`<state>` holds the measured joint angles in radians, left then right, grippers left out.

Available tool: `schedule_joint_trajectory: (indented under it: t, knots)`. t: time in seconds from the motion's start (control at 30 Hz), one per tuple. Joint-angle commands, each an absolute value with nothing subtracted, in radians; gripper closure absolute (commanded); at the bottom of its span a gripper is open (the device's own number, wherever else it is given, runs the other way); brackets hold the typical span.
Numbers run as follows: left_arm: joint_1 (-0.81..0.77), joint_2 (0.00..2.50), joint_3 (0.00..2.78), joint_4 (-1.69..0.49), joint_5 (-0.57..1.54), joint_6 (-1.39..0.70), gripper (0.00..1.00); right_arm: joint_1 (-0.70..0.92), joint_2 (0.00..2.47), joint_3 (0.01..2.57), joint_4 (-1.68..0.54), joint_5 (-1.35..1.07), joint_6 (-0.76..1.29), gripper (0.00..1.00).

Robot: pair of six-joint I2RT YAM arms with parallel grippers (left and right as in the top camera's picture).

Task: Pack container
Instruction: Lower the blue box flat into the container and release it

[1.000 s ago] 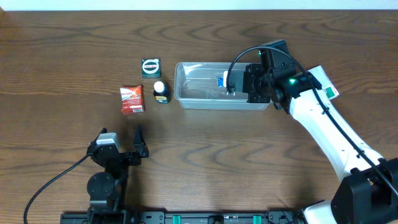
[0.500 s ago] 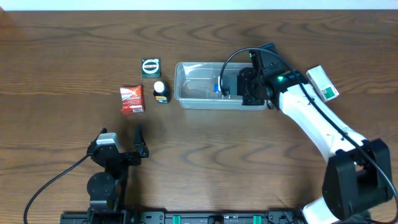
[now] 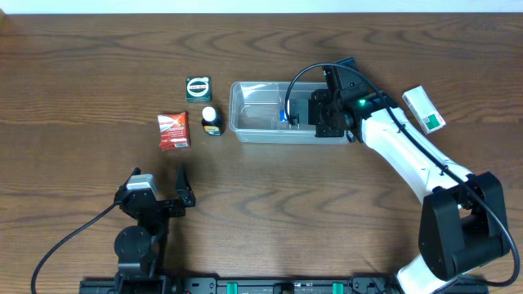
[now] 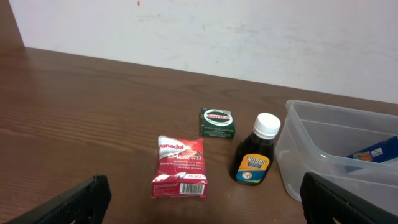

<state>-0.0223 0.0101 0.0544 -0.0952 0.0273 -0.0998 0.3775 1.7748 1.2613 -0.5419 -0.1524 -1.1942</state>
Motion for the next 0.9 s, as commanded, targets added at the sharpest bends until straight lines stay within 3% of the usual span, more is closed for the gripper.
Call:
schedule_joint_trajectory:
  t: [0.0,0.87]
  knots:
    - [-0.018,0.004,0.022,-0.106,0.042,-0.086,0.02,0.382,1.781,1.281,-0.537,-0.129,-1.209,0.99]
    - [-0.018,0.004,0.022,-0.106,0.042,-0.086,0.02,0.343,1.781,1.281,-0.538,-0.128,-1.205,0.98]
